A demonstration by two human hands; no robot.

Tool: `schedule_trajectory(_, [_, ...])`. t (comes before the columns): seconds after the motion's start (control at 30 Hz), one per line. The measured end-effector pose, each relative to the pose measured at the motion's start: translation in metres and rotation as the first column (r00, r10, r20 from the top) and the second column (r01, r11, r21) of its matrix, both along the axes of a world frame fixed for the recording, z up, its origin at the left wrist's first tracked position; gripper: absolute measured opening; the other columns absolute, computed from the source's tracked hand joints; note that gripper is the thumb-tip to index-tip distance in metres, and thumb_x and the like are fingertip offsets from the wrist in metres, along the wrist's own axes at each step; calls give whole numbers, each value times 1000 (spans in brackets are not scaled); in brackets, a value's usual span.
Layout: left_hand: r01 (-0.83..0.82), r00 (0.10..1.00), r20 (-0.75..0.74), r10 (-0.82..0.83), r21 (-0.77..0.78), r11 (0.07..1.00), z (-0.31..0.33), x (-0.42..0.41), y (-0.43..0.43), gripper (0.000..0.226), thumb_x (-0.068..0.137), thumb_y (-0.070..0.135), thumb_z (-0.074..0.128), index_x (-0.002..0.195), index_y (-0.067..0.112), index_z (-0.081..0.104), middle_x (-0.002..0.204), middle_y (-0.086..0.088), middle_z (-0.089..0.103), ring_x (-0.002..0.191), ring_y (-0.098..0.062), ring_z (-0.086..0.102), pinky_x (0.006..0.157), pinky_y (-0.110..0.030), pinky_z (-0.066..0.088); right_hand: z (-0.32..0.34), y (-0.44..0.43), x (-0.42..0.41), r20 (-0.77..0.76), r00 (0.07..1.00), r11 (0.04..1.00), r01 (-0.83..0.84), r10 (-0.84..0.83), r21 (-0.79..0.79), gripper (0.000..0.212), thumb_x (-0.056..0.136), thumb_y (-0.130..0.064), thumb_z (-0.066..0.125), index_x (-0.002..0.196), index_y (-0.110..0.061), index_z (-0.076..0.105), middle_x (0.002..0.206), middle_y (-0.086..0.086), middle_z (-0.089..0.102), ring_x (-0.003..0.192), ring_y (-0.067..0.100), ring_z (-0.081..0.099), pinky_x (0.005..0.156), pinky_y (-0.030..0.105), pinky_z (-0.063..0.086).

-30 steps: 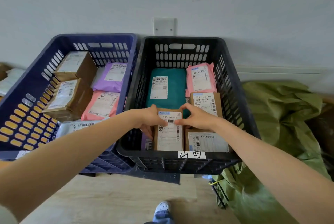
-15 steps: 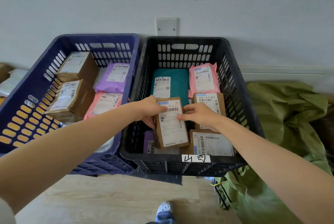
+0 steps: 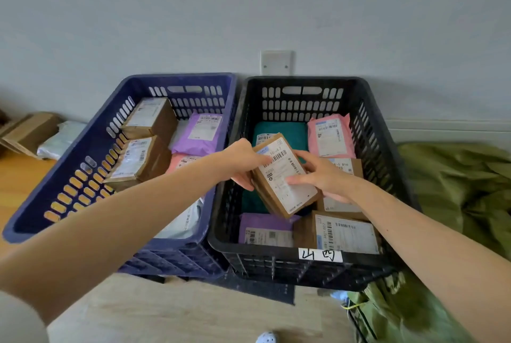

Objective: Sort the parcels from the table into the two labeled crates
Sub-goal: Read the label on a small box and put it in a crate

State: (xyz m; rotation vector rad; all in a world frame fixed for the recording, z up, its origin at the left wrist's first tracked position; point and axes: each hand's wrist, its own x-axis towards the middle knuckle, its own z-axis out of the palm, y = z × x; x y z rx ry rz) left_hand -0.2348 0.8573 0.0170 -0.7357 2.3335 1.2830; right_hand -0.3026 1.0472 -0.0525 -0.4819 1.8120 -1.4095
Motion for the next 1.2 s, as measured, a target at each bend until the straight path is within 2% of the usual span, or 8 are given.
schedule_trajectory(0.2, [183,981,94,-169,-163,970,4,5,-6,36,90,39,65,91,5,53,83,-11,61,55,-26,71,37,-21,47,-10,17,-5,6,999,997,-31,31,71,52,76,-19,81,122,-30,59,110,-7,71,102,14,68,85,39,58])
schedule_trajectory(0.47, [294,955,119,-271,-264,919,-14,15,-9,30,87,33,70,89,5,57,91,-7,60,72,-17,62,53,-19,52,-13,18,-2,-1,997,991,-78,79,109,42,75,-17,81,108,-36,63,109,-7,70,96,5,68,74,22,56])
schedule_trajectory(0.57, [443,885,97,-455,-479,758,-13,18,-2,54,86,31,72,128,9,47,117,-8,61,85,-20,57,71,-28,47,-12,20,-5,41,995,989,-92,88,113,42,77,-13,80,108,-35,63,103,-5,71,89,6,70,66,19,55])
schedule_trajectory(0.63, [470,853,41,-521,-498,729,-14,20,0,79,82,27,75,145,17,29,127,-6,57,92,-22,57,78,-32,46,-13,20,-6,74,994,989,-92,84,112,42,78,-9,77,109,-34,63,98,-4,72,84,6,71,62,19,55])
schedule_trajectory(0.77, [528,776,46,-629,-592,608,-17,21,3,94,72,31,83,146,25,26,135,-7,48,118,-29,52,94,-39,43,-13,20,-6,90,993,989,-92,82,111,44,80,-8,76,112,-33,61,104,3,69,83,8,72,61,20,55])
schedule_trajectory(0.87, [583,699,151,-699,-686,435,-13,12,5,103,67,41,85,149,27,24,158,-3,16,129,-28,45,99,-40,42,-12,21,-6,84,993,989,-96,87,114,46,79,-10,77,113,-35,59,110,6,67,87,11,71,63,20,55])
schedule_trajectory(1.03, [632,450,331,-830,-774,34,-11,-5,14,104,62,59,80,146,29,29,143,8,41,130,-19,34,109,-40,33,-13,22,-7,97,991,990,-99,89,104,48,77,-11,79,115,-33,61,110,4,70,93,13,71,67,25,56])
schedule_trajectory(1.2, [593,353,336,-873,-802,-69,-15,-8,19,99,61,61,79,140,20,37,125,1,47,115,-19,45,102,-37,41,-13,24,-8,69,993,990,-101,95,100,46,78,-9,79,115,-30,62,112,3,70,102,15,68,78,29,57])
